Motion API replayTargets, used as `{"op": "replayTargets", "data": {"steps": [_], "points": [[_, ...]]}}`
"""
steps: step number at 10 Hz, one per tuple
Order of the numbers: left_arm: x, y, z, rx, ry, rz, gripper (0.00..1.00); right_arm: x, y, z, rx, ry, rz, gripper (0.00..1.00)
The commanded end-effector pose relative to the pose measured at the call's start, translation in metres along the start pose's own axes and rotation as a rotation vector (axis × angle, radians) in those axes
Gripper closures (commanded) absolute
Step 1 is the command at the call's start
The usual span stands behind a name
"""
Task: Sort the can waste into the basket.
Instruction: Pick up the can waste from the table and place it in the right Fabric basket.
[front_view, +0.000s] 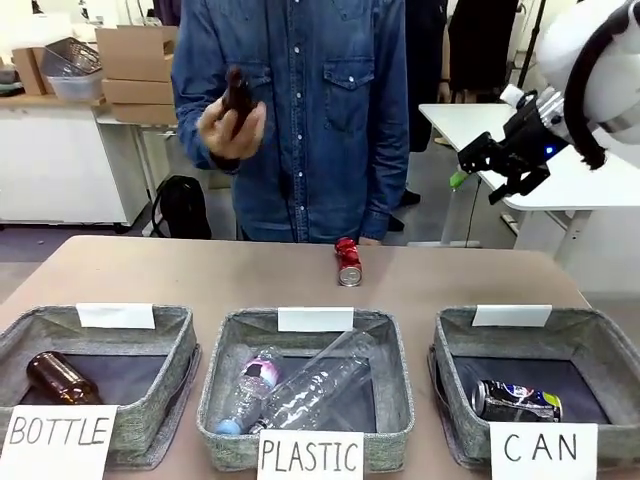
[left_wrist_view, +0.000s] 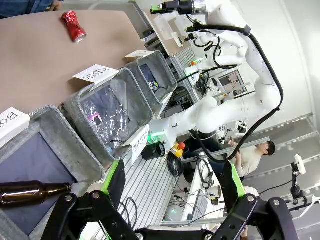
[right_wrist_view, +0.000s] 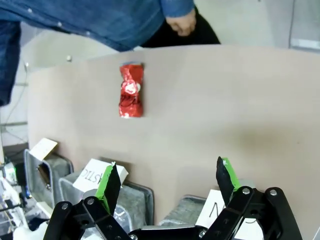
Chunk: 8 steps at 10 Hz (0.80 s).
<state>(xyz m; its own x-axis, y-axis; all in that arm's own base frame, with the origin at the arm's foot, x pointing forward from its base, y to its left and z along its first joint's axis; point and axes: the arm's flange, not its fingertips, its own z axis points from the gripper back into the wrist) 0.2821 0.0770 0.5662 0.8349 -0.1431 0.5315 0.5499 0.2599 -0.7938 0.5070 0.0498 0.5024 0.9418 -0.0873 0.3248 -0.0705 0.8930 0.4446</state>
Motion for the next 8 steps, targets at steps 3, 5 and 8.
{"op": "replayTargets", "data": {"steps": [3, 5, 8], "points": [[0.001, -0.001, 0.000, -0.017, -0.009, -0.020, 0.01, 0.002, 0.010, -0.012, 0.048, 0.000, 0.042, 0.00], [0.001, -0.001, 0.000, -0.017, -0.009, -0.020, 0.01, 0.007, 0.040, -0.036, 0.015, -0.009, 0.085, 0.00], [0.001, -0.001, 0.000, -0.017, -0.009, -0.020, 0.01, 0.021, 0.131, -0.122, -0.242, 0.070, 0.239, 0.00]]}}
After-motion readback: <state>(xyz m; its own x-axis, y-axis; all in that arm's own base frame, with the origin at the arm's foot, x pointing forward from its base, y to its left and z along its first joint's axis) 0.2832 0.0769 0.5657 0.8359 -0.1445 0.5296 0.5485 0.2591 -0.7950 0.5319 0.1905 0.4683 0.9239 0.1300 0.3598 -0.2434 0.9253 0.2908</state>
